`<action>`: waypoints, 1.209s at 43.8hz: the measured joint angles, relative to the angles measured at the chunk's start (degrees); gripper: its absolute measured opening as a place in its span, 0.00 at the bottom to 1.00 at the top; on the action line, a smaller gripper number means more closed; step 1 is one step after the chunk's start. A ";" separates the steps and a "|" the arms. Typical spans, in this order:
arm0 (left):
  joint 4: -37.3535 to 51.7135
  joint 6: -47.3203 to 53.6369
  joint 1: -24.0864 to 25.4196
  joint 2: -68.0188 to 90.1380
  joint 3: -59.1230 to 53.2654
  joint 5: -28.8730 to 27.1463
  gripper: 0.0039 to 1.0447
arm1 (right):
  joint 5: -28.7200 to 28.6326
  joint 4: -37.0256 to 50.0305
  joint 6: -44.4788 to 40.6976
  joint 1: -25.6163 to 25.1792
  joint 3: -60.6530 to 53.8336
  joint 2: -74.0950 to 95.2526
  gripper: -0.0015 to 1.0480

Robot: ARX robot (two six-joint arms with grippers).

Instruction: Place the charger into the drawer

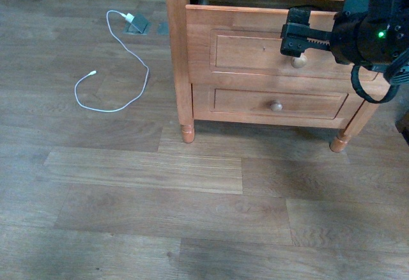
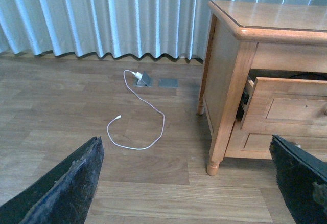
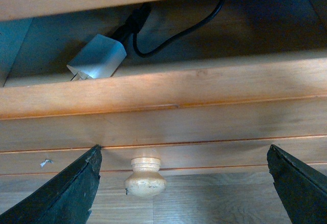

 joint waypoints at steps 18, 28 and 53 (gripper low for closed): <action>0.00 0.00 0.00 0.00 0.00 0.00 0.94 | 1.38 1.51 0.20 0.50 8.17 5.55 0.92; 0.00 0.00 0.00 0.00 0.00 0.00 0.94 | 1.77 1.75 0.22 0.85 10.88 7.48 0.92; 0.00 0.00 0.00 0.00 0.00 0.00 0.94 | 2.34 2.71 1.27 1.33 12.44 9.03 0.92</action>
